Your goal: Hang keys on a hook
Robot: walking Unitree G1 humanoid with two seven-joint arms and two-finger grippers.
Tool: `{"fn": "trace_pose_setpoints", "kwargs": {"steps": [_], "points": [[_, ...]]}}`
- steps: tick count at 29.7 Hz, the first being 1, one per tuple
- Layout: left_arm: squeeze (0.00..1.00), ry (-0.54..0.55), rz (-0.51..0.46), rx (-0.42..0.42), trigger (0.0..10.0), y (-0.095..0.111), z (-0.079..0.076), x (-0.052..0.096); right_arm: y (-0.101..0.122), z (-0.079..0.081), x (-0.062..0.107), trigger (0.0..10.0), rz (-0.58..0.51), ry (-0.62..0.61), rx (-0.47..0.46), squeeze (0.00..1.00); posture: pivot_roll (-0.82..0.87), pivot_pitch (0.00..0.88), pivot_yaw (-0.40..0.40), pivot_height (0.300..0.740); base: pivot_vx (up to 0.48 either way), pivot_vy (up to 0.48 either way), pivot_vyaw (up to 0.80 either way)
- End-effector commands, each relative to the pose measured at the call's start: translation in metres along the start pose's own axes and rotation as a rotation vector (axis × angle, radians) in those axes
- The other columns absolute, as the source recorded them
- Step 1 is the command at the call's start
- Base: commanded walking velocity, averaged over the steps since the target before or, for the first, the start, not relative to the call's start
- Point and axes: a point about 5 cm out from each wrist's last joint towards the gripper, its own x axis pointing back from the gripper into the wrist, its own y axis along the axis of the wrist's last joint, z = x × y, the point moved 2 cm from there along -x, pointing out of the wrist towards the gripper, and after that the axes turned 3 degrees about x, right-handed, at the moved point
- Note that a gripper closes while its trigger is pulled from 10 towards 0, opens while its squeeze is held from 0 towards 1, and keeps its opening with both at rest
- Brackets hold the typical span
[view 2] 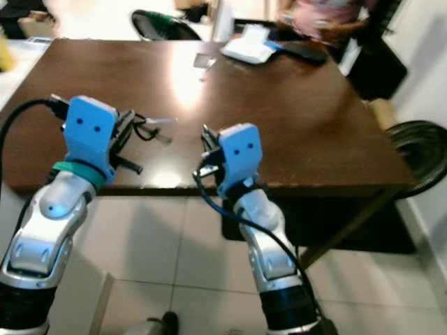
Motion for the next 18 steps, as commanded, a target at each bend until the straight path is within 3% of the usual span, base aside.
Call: {"fn": "trace_pose_setpoints", "kwargs": {"steps": [1,9,18], "points": [[0.0,-0.011,0.003,-0.011,10.0,-0.001,-0.003,0.0,0.002,0.0,-0.001,10.0,-0.013,0.009,0.01,0.0,0.06,0.016,0.098,0.74,0.0,0.0,0.8],[0.0,-0.078,-0.031,0.031,10.0,0.01,-0.019,-0.002,0.003,0.0,-0.001,10.0,-0.023,0.017,0.014,0.0,0.06,0.02,0.096,0.74,0.0,0.0,0.8],[0.0,-0.106,-0.037,0.049,10.0,0.014,-0.026,0.0,0.002,-0.001,0.001,10.0,-0.029,0.016,0.017,0.0,0.06,0.013,0.096,0.74,0.0,0.0,0.8]]}}
